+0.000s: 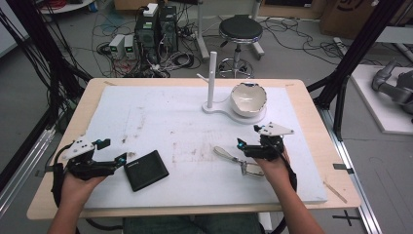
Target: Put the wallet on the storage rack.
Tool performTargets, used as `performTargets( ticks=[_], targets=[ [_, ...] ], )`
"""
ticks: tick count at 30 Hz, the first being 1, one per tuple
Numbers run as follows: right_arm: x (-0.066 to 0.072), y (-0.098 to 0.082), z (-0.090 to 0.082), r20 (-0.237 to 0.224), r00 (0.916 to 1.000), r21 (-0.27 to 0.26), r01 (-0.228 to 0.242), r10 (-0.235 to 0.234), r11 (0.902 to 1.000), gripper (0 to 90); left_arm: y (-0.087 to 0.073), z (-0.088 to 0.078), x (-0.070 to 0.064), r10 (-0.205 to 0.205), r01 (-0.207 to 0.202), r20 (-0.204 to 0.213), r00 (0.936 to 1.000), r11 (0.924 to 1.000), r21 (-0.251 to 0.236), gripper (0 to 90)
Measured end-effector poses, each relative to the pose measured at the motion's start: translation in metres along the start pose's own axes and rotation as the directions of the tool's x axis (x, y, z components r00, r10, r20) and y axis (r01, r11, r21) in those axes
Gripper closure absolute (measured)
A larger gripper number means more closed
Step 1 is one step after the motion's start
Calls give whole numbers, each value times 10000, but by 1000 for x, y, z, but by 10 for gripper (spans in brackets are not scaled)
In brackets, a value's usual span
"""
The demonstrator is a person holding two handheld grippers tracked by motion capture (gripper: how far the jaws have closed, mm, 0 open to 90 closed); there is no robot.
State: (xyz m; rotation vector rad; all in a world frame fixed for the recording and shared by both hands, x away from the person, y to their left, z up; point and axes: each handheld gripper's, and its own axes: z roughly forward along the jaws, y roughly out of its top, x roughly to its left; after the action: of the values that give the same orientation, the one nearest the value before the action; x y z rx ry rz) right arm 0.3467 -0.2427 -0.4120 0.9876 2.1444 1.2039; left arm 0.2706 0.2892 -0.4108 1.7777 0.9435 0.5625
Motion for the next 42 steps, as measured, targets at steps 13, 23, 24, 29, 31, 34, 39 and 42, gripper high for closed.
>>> performTargets(
  ticks=[13,23,24,29,31,34,39,42],
  targets=[
    [45,30,45,-1241,9902,41,656,-646,9978,181,-14,-30,1,-81,89,-617,9981,9999,137,160],
    [87,51,80,-2302,9658,78,1243,-1192,9922,181,-15,-32,0,130,-106,-668,9977,9993,358,160],
    [87,51,80,-2302,9658,78,1243,-1192,9922,181,-16,-34,0,168,-143,-680,9975,9992,366,160],
    [106,58,94,-2855,9488,109,1445,-1354,9895,181,-20,-42,-1,213,-178,-826,9964,9989,425,160],
    [115,60,99,-3100,9404,164,1519,-1394,9883,181,-22,-46,-2,231,-194,-877,9959,9989,418,160],
    [130,65,108,-3582,9263,341,1380,-1169,9898,181,-24,-53,-3,235,-195,-1017,9945,9990,399,160],
    [156,67,126,-4303,8991,1069,1393,-804,9845,181,-25,-53,-5,262,-217,-1087,9937,9988,428,160],
    [173,66,136,-4608,8847,1489,1551,-703,9766,181,-25,-53,-6,312,-261,-1086,9936,9985,483,160]
  ],
)
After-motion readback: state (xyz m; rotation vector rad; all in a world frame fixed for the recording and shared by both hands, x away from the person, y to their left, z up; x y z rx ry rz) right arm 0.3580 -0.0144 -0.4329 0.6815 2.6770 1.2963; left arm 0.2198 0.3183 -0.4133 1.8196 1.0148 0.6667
